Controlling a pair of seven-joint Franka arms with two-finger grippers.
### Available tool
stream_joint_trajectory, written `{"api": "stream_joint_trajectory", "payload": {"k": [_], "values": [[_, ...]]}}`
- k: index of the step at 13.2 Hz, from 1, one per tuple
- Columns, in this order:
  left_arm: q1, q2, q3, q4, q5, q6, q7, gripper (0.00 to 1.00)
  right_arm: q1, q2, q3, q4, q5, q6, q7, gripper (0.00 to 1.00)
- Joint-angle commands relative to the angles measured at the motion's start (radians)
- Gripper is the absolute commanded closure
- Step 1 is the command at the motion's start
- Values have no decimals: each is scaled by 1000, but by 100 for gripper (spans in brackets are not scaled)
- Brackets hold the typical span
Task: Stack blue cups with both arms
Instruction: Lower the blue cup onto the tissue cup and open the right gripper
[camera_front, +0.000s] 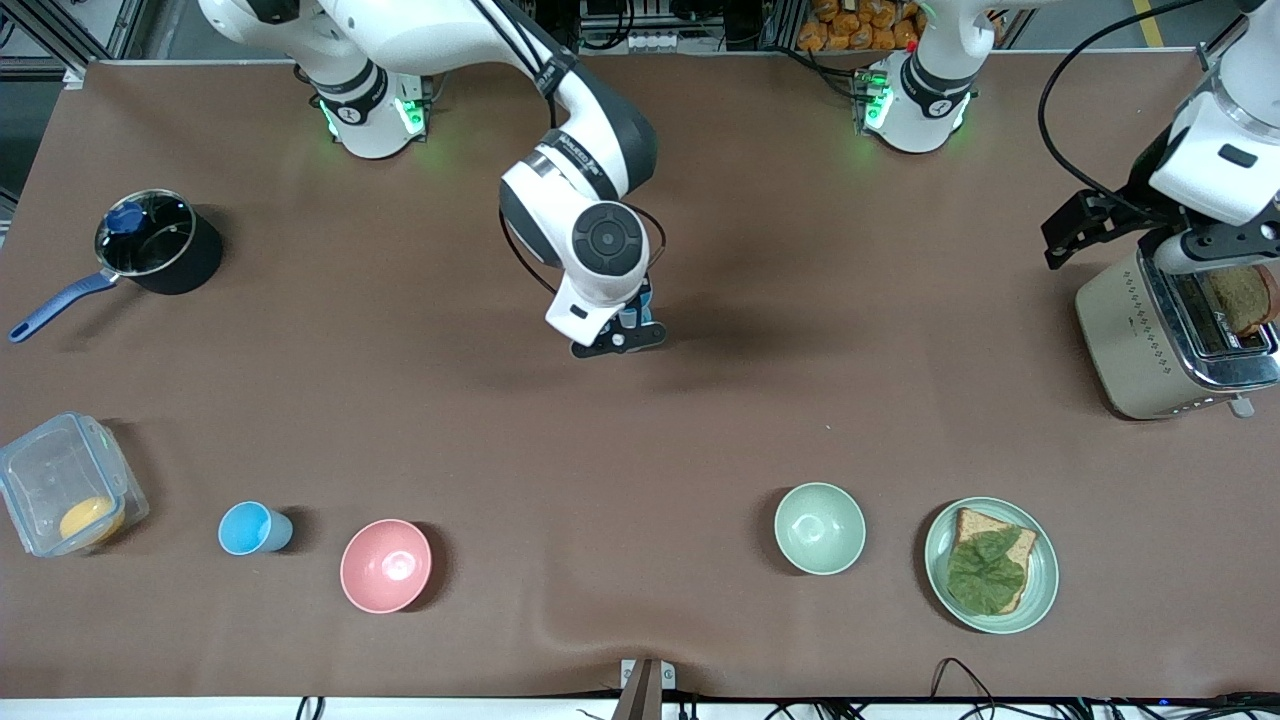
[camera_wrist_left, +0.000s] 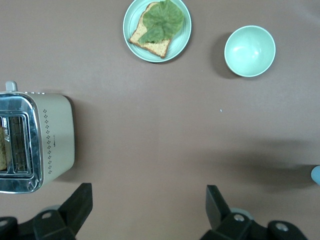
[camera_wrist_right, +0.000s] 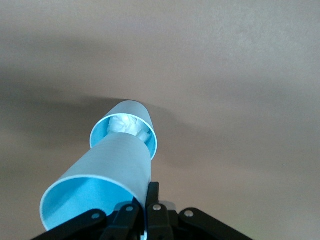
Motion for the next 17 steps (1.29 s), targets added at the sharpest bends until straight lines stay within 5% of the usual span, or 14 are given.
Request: {"api": "stream_joint_trajectory", "payload": {"k": [1, 7, 8, 11, 17], "values": [[-1, -42, 7, -40, -22, 10, 37, 0, 22, 12, 2, 2, -21, 26, 45, 100], [-4, -24, 11, -24, -20, 4, 71, 0, 29, 15, 0, -6, -39, 37, 57, 100], [-4, -10, 8, -21, -22, 4, 70, 0, 29, 15, 0, -6, -41, 34, 57, 90], [-5, -7, 1, -9, -22, 8, 68, 0, 21, 11, 0, -6, -41, 27, 57, 1], [-5, -7, -4, -8, -62, 4, 62, 0, -48, -53, -6, -4, -41, -73, 40, 0]]}}
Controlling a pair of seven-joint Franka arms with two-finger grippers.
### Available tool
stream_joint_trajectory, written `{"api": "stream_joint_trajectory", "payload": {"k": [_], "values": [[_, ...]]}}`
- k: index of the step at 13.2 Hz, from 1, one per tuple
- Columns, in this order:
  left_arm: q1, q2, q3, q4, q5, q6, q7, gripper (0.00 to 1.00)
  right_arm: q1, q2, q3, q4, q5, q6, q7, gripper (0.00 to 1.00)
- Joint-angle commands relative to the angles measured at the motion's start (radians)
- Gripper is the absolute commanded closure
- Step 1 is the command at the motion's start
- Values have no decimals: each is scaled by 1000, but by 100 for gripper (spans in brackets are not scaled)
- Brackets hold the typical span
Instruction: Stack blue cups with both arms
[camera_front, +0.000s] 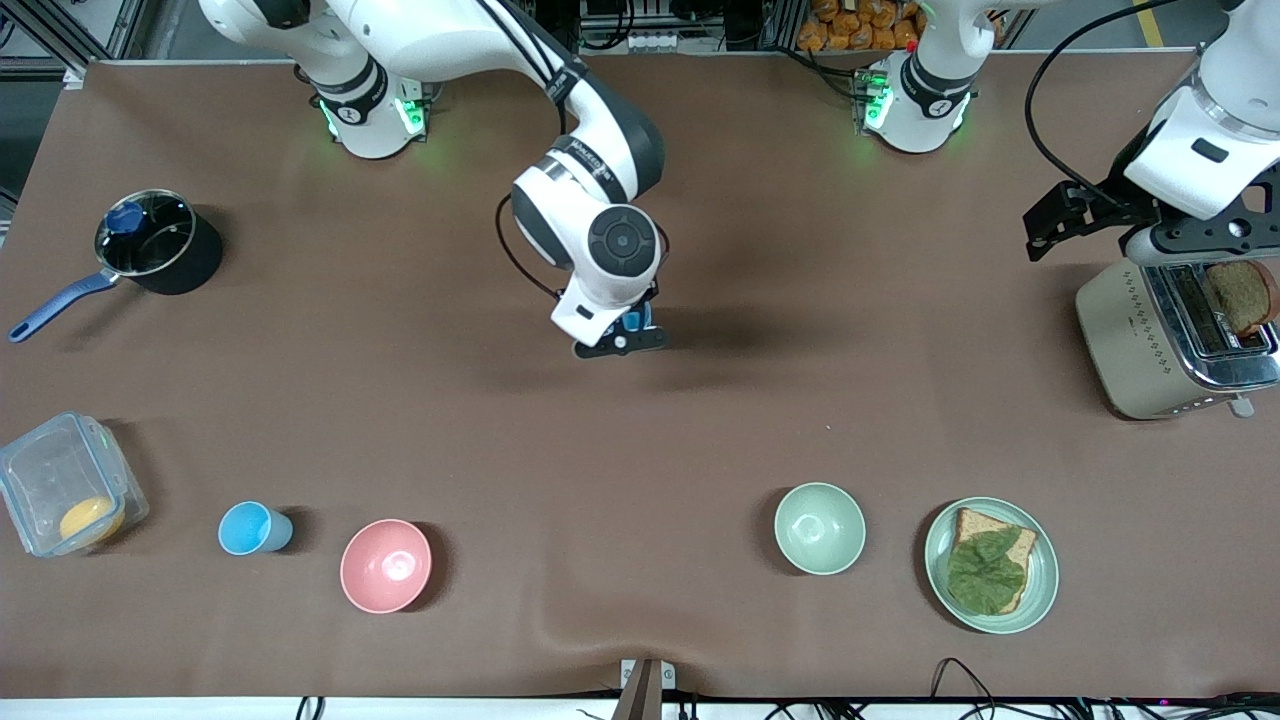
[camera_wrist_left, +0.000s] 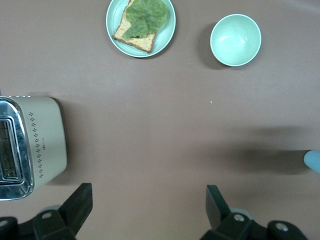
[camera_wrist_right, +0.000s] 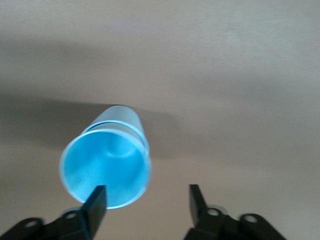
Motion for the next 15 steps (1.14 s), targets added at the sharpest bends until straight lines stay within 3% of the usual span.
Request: {"api": "stream_joint_trajectory", "payload": {"k": [1, 5, 10, 15], "values": [[2, -3, 1, 11, -21, -3, 11, 0, -82, -81, 11, -13, -12, -69, -11, 0], [7, -1, 1, 35, -9, -3, 24, 0, -246, -191, 10, -50, -12, -155, -260, 0], [10, 20, 2, 64, -9, -9, 24, 0, -510, -516, 11, -424, -31, 41, -473, 0], [7, 19, 5, 64, -7, -18, 24, 0, -709, -722, 8, -492, -35, -5, -626, 0]]}}
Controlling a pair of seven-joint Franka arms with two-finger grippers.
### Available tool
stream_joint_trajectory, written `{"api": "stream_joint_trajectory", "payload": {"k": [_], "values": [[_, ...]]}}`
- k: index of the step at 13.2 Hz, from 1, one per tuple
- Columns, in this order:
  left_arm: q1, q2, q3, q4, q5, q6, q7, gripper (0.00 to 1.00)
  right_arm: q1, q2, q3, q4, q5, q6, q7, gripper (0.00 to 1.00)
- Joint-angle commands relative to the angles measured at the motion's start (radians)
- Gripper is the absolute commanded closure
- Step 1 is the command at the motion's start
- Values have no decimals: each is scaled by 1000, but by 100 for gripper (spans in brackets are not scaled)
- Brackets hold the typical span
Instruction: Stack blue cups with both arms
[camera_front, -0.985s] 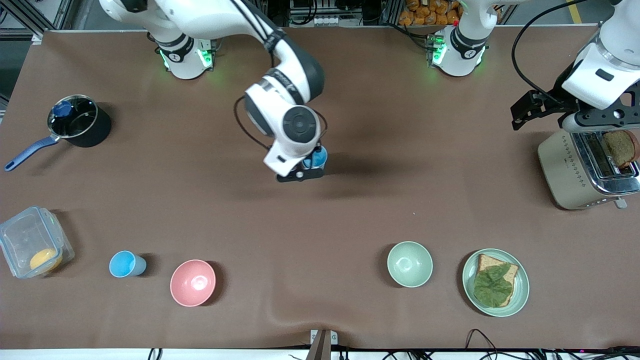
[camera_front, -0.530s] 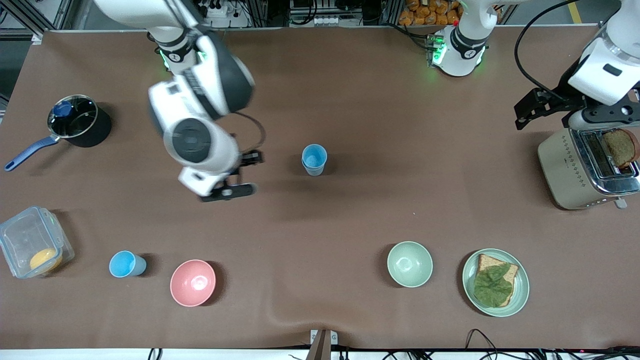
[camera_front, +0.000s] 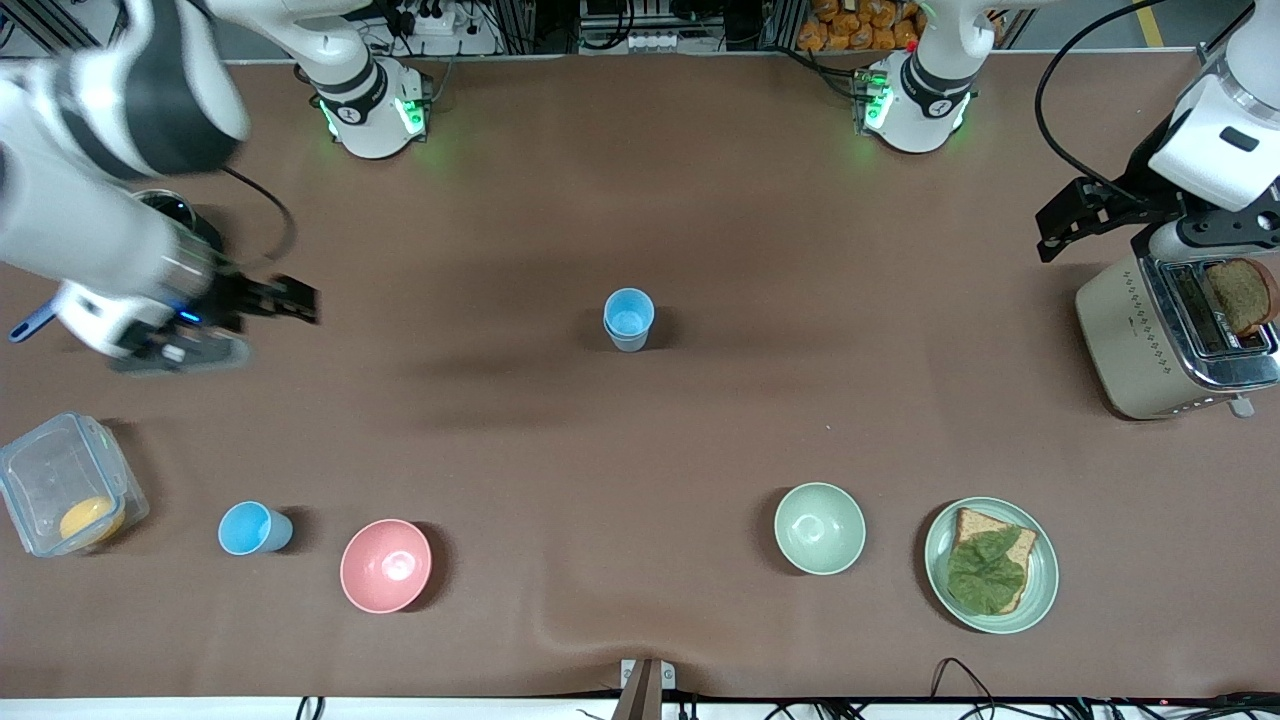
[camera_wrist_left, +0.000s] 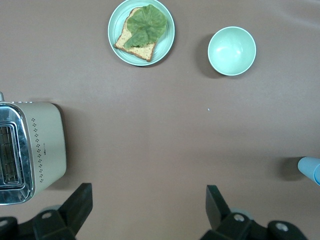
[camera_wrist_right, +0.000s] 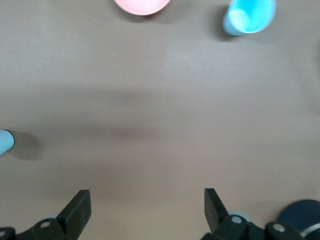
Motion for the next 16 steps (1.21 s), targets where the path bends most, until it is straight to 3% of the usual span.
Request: {"api": "stream_joint_trajectory", "payload": {"k": [1, 3, 5, 9, 16], "values": [[1, 8, -1, 26, -8, -20, 24, 0, -108, -144, 20, -98, -11, 7, -106, 0], [3, 9, -1, 48, -17, -29, 24, 0, -182, -171, 21, -91, 2, -26, -170, 0], [1, 9, -1, 49, -19, -43, 24, 0, -190, -185, 21, -68, 3, -97, -161, 0], [3, 9, 1, 51, -15, -45, 24, 0, -186, -139, 27, 81, -11, -259, -64, 0], [3, 9, 1, 51, -22, -45, 26, 0, -196, -100, 29, 124, -21, -261, -132, 0]]}}
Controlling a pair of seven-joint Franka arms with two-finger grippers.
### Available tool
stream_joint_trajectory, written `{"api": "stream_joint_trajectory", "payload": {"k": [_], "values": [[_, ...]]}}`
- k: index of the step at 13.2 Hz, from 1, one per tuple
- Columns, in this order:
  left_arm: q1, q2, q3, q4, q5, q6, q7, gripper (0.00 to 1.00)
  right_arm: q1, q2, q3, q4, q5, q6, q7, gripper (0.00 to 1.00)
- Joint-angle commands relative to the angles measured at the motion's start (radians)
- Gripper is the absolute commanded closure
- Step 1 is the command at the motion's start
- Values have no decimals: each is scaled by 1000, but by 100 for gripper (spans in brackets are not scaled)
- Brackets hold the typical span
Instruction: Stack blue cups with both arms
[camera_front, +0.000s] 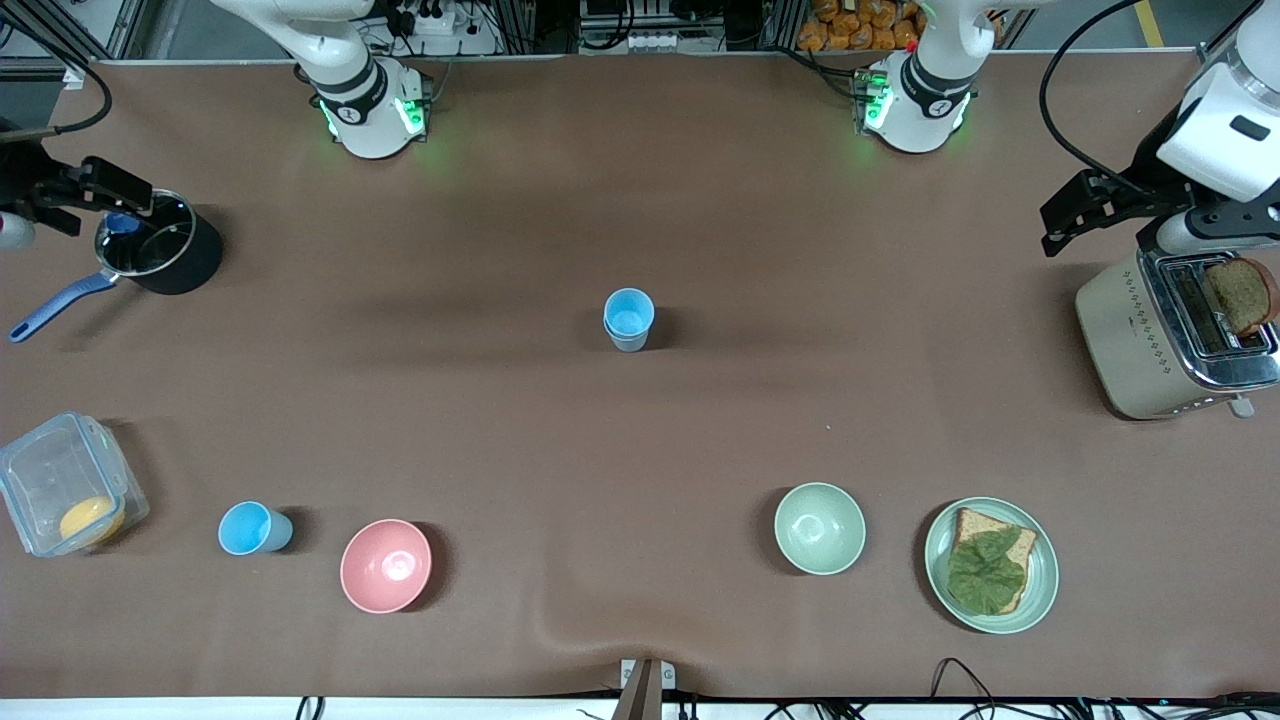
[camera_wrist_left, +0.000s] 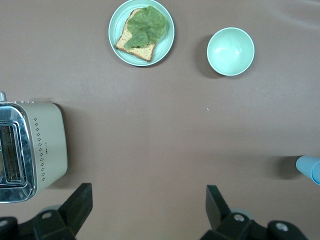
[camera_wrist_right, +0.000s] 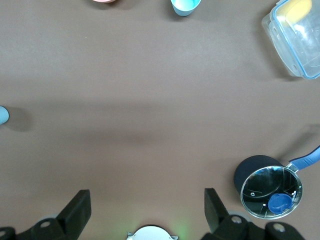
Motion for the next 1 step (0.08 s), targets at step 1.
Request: {"api": "stream_joint_trajectory", "payload": {"k": [1], "values": [[3, 9, 1, 28, -22, -24, 26, 0, -15, 17, 11, 33, -12, -16, -15, 0]]}}
